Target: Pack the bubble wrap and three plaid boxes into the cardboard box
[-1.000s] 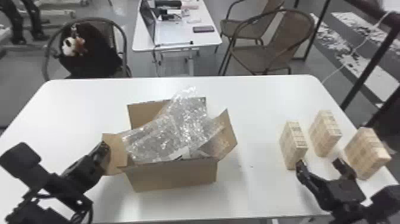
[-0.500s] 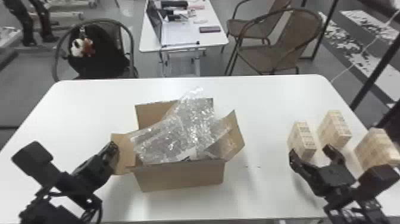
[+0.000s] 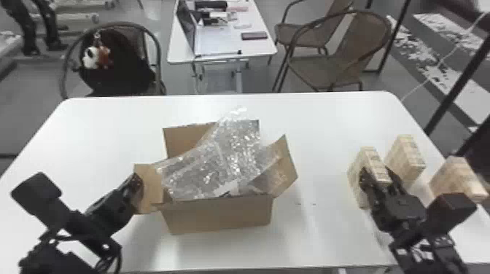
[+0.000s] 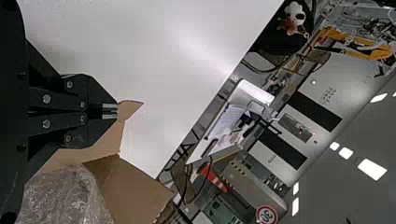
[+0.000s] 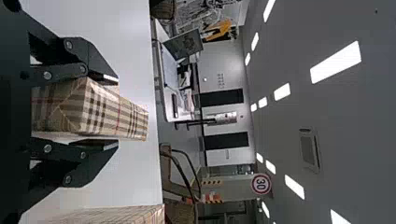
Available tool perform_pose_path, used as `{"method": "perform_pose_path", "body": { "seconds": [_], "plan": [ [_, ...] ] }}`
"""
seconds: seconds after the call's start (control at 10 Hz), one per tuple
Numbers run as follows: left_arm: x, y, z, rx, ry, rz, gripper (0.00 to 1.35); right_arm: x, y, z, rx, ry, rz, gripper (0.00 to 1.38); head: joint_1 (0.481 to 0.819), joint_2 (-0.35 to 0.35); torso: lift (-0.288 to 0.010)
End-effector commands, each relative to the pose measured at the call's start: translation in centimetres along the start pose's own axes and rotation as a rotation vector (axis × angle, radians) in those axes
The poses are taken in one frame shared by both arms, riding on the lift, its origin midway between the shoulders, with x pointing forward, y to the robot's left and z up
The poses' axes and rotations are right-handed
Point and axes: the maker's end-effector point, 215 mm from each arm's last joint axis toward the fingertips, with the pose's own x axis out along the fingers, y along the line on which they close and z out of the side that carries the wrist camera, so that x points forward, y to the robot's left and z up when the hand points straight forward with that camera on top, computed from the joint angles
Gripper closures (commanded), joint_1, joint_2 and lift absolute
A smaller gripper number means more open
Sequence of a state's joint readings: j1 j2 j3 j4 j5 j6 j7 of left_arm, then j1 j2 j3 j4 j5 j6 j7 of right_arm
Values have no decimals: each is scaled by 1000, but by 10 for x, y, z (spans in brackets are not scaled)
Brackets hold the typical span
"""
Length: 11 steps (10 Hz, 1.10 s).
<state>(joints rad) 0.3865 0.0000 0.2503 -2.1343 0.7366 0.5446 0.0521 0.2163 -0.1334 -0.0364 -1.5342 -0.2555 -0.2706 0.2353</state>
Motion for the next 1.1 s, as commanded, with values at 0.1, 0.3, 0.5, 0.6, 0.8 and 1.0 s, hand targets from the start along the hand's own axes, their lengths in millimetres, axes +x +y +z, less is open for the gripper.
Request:
{"method": "perform_pose_path", "body": {
  "seconds": [0.1,0.3,0.5,0.6,0.8,1.0],
  "plan": [
    [0,1,0,2,-2,1,1222,-9,1,-2,15,5,-11,992,695,18,-148],
    [0,0,1,3,-2,-3,1222,-9,13,7,73,-3,13,992,695,20,-148],
    [-1,2,2,4,-4,-1,1222,12,63,81,146,5,165,992,695,38,-148],
    [-1,2,4,6,-7,-1,1222,32,87,132,128,-3,287,992,695,65,-148],
    [4,-5,3,14,1,-12,1222,50,119,226,83,-13,443,992,695,113,-148],
    [5,-6,2,21,6,-12,1222,49,154,254,223,47,582,992,664,129,-148]
  ]
}}
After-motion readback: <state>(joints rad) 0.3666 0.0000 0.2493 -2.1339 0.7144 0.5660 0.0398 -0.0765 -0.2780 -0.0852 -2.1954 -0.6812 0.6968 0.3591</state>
